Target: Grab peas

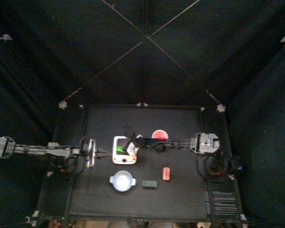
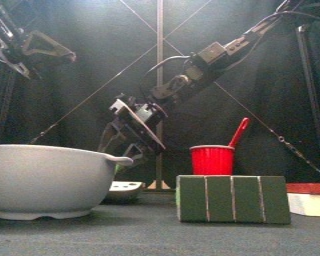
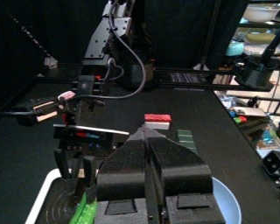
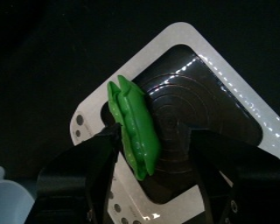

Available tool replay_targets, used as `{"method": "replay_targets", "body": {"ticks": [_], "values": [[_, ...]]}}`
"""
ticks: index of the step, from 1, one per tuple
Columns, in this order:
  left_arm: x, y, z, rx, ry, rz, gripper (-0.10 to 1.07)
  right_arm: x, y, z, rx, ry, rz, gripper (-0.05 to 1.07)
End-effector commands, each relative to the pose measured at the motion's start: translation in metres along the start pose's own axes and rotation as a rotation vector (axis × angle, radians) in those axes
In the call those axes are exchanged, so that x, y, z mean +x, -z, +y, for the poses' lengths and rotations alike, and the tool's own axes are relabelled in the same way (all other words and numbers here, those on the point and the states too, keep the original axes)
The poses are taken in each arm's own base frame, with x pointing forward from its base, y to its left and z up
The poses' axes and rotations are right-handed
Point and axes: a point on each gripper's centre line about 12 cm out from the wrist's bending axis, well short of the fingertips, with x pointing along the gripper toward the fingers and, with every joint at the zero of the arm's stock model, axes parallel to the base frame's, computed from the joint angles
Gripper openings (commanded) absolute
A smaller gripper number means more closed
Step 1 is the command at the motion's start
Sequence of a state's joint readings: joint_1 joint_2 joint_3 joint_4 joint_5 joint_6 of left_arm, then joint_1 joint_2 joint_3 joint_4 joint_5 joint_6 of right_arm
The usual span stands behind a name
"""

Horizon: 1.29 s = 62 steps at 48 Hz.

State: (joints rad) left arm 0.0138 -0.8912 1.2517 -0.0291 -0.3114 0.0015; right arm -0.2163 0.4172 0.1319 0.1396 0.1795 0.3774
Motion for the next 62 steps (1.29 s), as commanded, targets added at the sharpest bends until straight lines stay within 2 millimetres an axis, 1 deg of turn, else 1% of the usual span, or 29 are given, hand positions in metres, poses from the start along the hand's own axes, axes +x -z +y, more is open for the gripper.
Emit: {"method": "replay_targets", "body": {"ticks": [1, 9, 13, 22, 26, 33, 46, 62], "values": [[0.002, -0.005, 0.000, 0.000, -0.001, -0.017, 0.32, -0.024, -0.028, 0.016, -0.005, -0.041, -0.074, 0.87], [0.002, -0.005, 0.000, 0.000, -0.001, -0.017, 0.32, -0.037, -0.035, 0.021, -0.029, -0.047, -0.089, 0.87], [0.002, -0.005, 0.000, 0.001, -0.001, -0.015, 0.32, -0.045, -0.038, 0.027, -0.045, -0.057, -0.103, 0.87], [0.002, -0.005, 0.000, 0.000, -0.001, -0.017, 0.32, -0.056, -0.044, 0.036, -0.081, -0.069, -0.122, 0.87], [0.002, -0.005, 0.000, 0.000, -0.001, -0.017, 0.32, -0.057, -0.043, 0.038, -0.097, -0.067, -0.117, 0.87], [0.001, -0.005, 0.000, 0.000, -0.001, -0.017, 0.32, -0.054, -0.040, 0.039, -0.124, -0.058, -0.103, 0.87], [0.002, -0.004, 0.000, 0.000, -0.001, -0.014, 0.32, -0.041, -0.032, 0.040, -0.176, -0.043, -0.079, 0.87], [0.001, -0.004, 0.000, 0.000, -0.001, -0.015, 0.32, -0.014, -0.021, 0.040, -0.235, -0.010, -0.024, 0.87]]}}
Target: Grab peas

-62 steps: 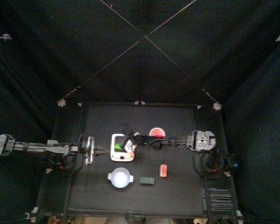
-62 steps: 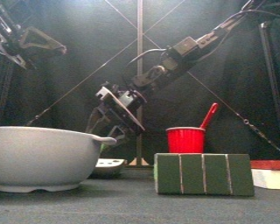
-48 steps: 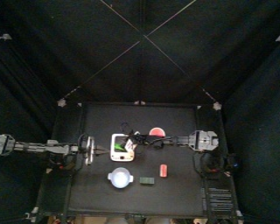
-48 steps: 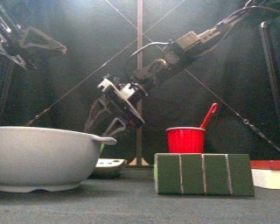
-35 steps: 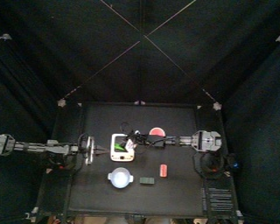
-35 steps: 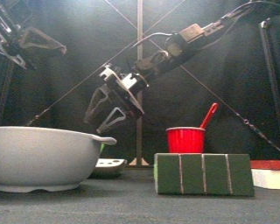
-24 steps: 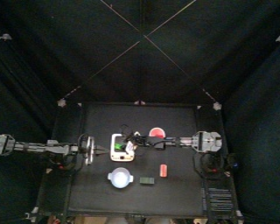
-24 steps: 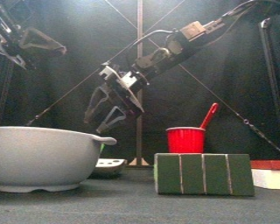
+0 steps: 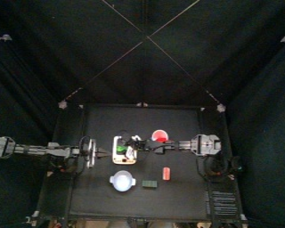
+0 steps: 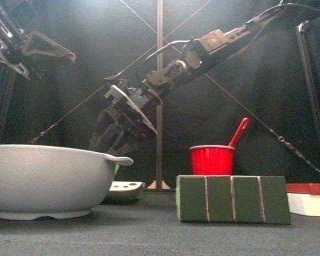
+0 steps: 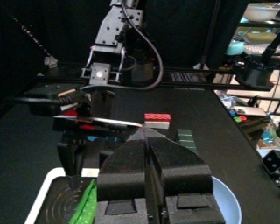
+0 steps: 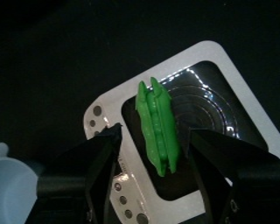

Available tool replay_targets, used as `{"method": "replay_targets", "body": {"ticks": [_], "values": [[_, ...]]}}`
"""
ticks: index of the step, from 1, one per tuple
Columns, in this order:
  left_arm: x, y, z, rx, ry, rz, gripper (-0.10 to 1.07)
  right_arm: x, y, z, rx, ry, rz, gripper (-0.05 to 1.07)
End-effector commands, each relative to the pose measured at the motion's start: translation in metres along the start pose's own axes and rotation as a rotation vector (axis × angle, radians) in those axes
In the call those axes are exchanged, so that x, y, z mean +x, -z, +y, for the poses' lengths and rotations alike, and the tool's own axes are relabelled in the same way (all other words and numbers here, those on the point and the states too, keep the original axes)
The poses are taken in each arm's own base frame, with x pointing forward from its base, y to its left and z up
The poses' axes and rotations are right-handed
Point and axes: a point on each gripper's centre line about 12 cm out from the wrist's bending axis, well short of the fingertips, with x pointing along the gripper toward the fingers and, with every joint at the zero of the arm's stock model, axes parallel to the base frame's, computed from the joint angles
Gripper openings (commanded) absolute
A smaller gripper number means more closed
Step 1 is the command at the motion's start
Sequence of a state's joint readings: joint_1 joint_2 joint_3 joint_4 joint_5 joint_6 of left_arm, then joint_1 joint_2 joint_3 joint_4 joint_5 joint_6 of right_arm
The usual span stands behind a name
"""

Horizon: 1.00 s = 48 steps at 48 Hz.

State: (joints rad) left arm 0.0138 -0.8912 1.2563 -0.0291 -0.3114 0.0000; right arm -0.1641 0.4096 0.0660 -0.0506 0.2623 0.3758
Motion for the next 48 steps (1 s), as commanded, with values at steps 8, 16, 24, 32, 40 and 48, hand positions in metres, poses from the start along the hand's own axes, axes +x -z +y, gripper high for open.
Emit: {"method": "replay_targets", "body": {"ticks": [8, 16, 24, 32, 40, 48], "values": [[0.002, -0.006, 0.000, 0.001, -0.001, -0.018, 0.32, 0.004, -0.010, 0.007, -0.033, 0.010, 0.012, 0.87], [0.002, -0.006, 0.000, 0.001, -0.001, -0.018, 0.32, 0.012, -0.003, 0.006, -0.047, 0.031, 0.059, 0.87], [0.002, -0.005, 0.000, 0.001, -0.001, -0.017, 0.32, 0.017, 0.003, 0.003, -0.052, 0.042, 0.085, 0.86], [0.002, -0.005, 0.000, 0.001, -0.001, -0.017, 0.32, 0.017, 0.003, 0.003, -0.059, 0.043, 0.083, 0.80], [0.002, -0.005, 0.000, 0.001, -0.001, -0.015, 0.32, 0.017, 0.003, 0.002, -0.072, 0.050, 0.083, 0.66], [0.001, -0.005, 0.000, 0.001, -0.001, -0.017, 0.32, 0.011, -0.001, 0.004, -0.067, 0.050, 0.083, 0.60]]}}
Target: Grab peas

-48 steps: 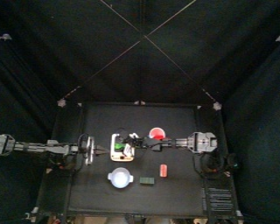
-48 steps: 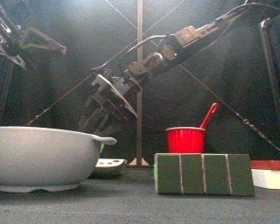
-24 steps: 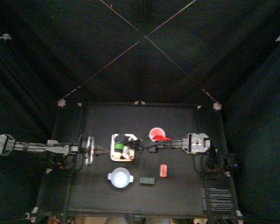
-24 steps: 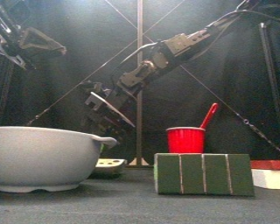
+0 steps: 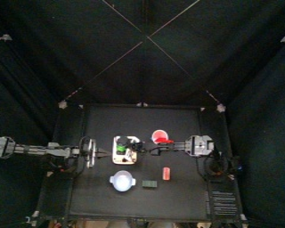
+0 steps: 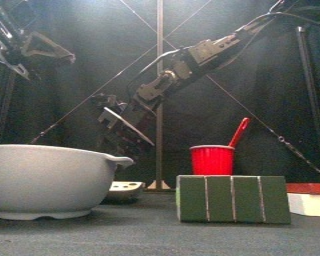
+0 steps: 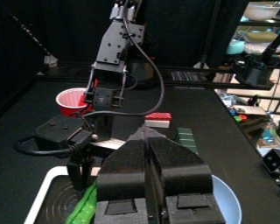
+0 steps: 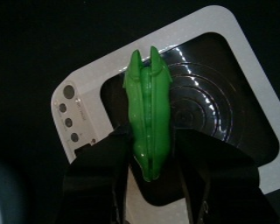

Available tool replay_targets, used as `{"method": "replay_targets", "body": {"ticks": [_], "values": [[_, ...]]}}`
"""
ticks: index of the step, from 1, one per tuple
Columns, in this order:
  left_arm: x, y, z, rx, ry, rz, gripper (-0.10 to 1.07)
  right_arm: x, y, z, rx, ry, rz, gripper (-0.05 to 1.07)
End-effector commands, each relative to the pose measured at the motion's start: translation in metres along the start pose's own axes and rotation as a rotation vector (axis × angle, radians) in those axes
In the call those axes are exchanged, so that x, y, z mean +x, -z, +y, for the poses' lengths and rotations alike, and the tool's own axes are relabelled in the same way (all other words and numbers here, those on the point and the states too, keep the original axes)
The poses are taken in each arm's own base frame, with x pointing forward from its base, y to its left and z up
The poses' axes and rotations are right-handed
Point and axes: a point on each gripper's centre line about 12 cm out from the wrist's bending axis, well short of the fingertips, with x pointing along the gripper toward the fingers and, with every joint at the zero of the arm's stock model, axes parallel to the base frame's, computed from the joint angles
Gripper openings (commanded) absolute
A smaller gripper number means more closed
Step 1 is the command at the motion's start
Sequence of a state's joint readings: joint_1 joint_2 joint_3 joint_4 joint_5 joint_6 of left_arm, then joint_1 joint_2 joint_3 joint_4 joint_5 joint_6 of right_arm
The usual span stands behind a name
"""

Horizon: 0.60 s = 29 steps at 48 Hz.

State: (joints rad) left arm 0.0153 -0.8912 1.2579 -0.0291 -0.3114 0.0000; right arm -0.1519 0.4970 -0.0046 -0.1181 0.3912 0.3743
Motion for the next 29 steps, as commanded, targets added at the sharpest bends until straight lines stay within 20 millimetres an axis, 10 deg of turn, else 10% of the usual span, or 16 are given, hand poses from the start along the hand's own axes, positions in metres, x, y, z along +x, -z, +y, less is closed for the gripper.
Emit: {"method": "replay_targets", "body": {"ticks": [1, 29], "values": [[0.002, -0.005, 0.000, 0.001, 0.000, -0.017, 0.32, -0.020, -0.020, 0.004, 0.009, -0.013, -0.047, 0.60], [0.002, -0.005, 0.000, 0.004, 0.001, -0.018, 0.32, -0.040, -0.028, 0.012, 0.019, -0.037, -0.082, 0.60]]}}
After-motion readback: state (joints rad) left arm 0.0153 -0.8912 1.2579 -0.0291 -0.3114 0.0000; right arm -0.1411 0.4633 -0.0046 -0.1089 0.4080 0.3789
